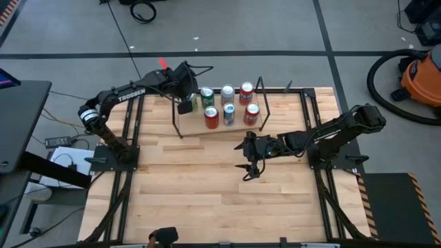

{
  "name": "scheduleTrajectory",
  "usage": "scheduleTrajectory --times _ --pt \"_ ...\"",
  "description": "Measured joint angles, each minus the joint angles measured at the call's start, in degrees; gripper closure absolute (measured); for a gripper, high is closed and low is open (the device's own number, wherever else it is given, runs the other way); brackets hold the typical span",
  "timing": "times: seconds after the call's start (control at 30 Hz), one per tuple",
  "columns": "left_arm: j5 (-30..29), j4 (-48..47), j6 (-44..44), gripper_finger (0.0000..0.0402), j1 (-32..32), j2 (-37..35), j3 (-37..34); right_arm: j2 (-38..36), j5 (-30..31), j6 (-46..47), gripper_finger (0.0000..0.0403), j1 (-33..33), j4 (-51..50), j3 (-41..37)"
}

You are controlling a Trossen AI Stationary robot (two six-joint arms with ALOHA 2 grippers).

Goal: Place canned beverage on shelf
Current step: Put the light green soda can on the shelf, then return to Home Position

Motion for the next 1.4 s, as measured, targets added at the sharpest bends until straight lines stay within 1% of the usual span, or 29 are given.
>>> scheduleTrajectory --times 0.23,0.37,0.43,0.53,0.6,0.67,0.73,0.8,0.87,0.93,1.03,1.1,1.27,1.4 --pt "-0.57 -0.44 -0.87 0.002 -0.5 -2.04 0.27 0.0 0.91 0.37 0.0048 0.0 0.04 0.0" --pt "-0.44 -0.9 -2.44 0.0019 -0.52 -4.24 2.16 0.0 1.44 0.36 0.0048 0.0 0.56 0.0" --pt "-0.42 -1.78 -3.61 0.0019 -0.81 -5.29 3.46 -0.14 2.3 0.14 0.0048 0.0 0.8 0.0" --pt "0.44 -1.88 -6.5 0.0019 -2.15 -7.19 4.59 -2.25 5.66 -0.21 0.0048 0.0 0.42 -0.07" --pt "0.96 -1.78 -8.76 0.002 -3.98 -9.1 4.71 -5.14 6.81 -1.02 0.0048 -0.02 1.38 -0.79" --pt "0.98 -0.82 -10.36 0.0024 -6.56 -11.06 4.32 -8.37 6.23 -1.44 0.0048 0.0 3.94 -3.03" --pt "1.21 -0.08 -11.78 0.0032 -10.09 -13.24 3.49 -11.8 6.04 -2.08 0.0049 0.0 7.82 -6.63" --pt "1.67 2.8 -13.42 0.0043 -14.34 -15.56 2.22 -15.04 6.38 -2.51 0.0049 -0.01 13.01 -10.88" --pt "2.27 6.34 -14.75 0.0053 -18.84 -18.32 -0.32 -18.24 6.47 -2.58 0.0048 -0.34 17.45 -15.12" --pt "2.3 10.79 -15.77 0.0062 -23.63 -20.6 -3.58 -21.37 6.47 -1.73 0.0048 -0.92 19.8 -18.57" --pt "2.34 17.17 -17.21 0.0071 -29.41 -23.81 -9.96 -26.1 6.45 1.15 0.0048 -2.33 19.99 -22.14" --pt "2.29 21.81 -17.72 0.0075 -32.5 -25.53 -14.8 -29.37 5.46 2.47 0.0049 -3.2 18.2 -23.87" --pt "2.24 33.92 -17.42 0.0081 -37.1 -29.33 -26.27 -37.29 0.08 3.58 0.0048 -6.34 17.47 -27.68" --pt "2.1 45.66 -15.15 0.0081 -38.36 -31.79 -35.04 -43.28 -0.34 4.33 0.005 -10.75 17.16 -31.87"
